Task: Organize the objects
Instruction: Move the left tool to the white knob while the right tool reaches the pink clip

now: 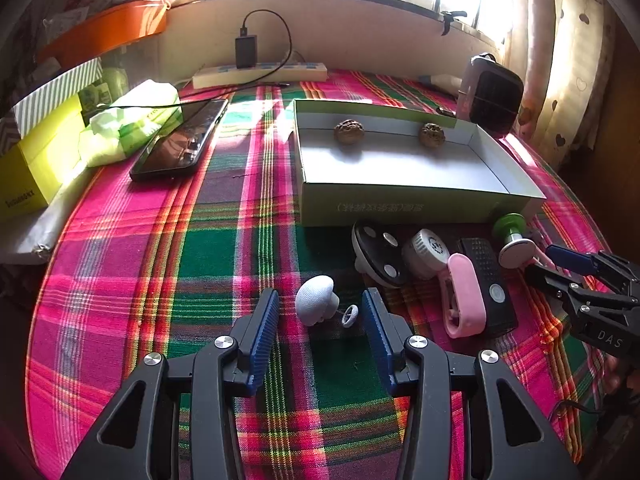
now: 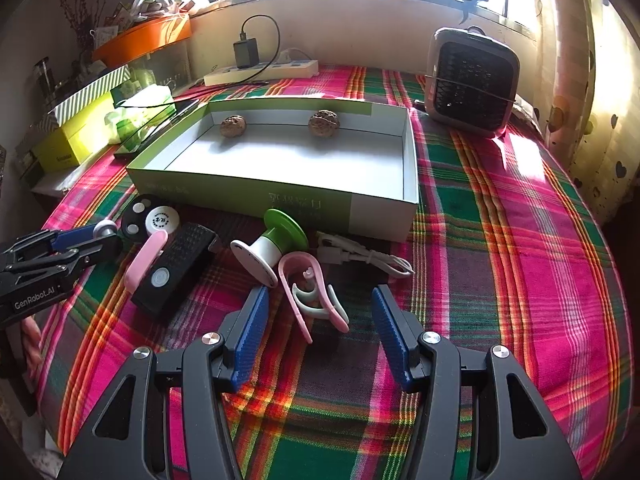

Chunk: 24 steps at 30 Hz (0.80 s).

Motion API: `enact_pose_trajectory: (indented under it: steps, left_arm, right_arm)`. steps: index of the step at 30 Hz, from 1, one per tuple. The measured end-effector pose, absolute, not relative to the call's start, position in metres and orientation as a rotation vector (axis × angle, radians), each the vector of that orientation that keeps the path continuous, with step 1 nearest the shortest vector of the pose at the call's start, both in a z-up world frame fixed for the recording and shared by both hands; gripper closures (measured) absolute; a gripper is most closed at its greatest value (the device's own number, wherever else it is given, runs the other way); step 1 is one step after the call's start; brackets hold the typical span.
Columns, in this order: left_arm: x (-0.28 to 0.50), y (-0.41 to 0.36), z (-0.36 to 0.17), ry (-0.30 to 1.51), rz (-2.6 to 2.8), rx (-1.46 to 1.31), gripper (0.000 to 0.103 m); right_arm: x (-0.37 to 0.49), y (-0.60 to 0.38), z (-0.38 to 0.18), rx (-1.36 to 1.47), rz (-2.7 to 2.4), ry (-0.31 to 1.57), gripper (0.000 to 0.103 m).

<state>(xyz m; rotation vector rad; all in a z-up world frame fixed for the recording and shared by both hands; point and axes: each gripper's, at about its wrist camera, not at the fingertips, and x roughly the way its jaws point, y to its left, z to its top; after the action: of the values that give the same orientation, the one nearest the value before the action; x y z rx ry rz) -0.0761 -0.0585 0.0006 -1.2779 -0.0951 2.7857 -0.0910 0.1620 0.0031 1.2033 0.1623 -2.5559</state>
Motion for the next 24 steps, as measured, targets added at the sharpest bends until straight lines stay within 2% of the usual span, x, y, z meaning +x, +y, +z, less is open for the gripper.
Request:
enact_pose_trajectory:
  steps: [15,18,21,24]
  left_arm:
    - [-0.0801,-0.0584,0.0002,-0.088,2.787,-1.283,0.062]
    - [-0.0811,-0.0605,-0.0002,-0.099,2.788,-1.281,0.065]
    - [-0.0811,-0.0607,-0.0002,-0.101,2.782,-1.275,0.073]
    - [-0.0805,-0.0602,0.0000,-0.098,2.780,-1.274,0.074]
  right_arm:
    - [-0.0973,0.1611,0.0011,1.224,-2.544,0.194,0.049]
    - [-0.0971,0.1613,0.0015,1.221,-2.548,0.189,0.056]
    - [-0.0970,0.1614,0.0017,1.220,-2.549,0.187,0.059]
    - [-0.0967,0.1615,0.0018,1.218,-2.550,0.187,0.065]
